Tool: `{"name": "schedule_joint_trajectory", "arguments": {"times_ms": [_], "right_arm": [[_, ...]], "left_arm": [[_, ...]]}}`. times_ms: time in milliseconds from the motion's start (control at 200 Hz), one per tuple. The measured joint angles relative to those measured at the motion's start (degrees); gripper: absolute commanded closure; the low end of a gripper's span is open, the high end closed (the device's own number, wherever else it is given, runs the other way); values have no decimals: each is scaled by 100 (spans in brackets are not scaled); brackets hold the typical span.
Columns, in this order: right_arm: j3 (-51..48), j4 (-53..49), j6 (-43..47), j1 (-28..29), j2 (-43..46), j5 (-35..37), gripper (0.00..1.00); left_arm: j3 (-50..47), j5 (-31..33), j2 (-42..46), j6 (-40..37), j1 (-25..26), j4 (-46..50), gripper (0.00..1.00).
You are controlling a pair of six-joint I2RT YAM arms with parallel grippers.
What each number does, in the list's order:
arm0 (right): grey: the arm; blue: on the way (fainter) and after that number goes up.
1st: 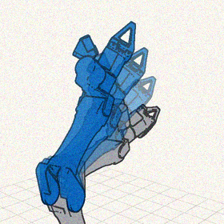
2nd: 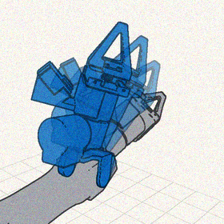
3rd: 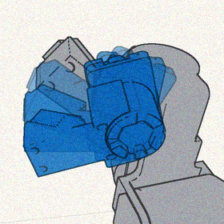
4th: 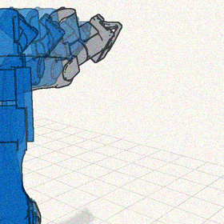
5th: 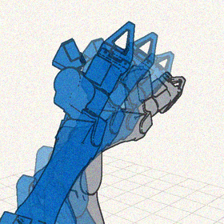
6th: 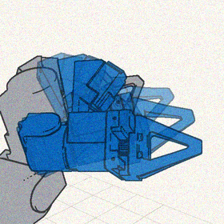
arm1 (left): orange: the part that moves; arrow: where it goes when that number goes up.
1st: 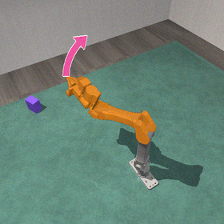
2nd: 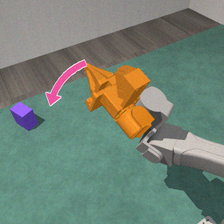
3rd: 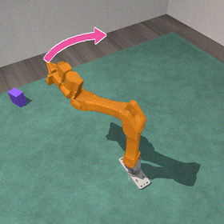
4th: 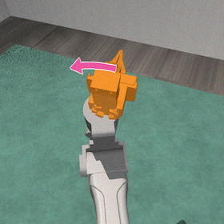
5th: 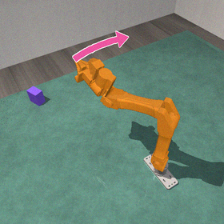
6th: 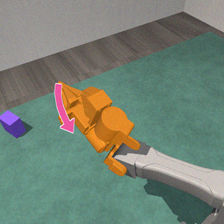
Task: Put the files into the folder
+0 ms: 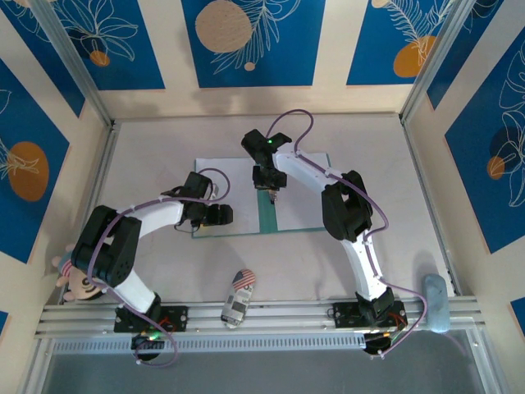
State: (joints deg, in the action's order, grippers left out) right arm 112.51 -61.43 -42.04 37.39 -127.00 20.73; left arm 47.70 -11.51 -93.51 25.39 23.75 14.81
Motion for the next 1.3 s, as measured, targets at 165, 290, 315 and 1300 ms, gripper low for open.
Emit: {"name": "schedule_joint_trajectory", "arguments": {"times_ms": [165,290,315,1300], "right_arm": [[0,-37,0,0,0,-2,80],[0,-74,0,0,0,-2,81],[0,-81,0,0,0,-2,81],[-144,-188,0,39,0,131,86]], "left_arm": [[0,0,0,0,0,0,21],[0,-2,0,0,0,0,21],[0,-2,0,0,0,0,21],[59,-7,-42,0,-7,70,21]]}}
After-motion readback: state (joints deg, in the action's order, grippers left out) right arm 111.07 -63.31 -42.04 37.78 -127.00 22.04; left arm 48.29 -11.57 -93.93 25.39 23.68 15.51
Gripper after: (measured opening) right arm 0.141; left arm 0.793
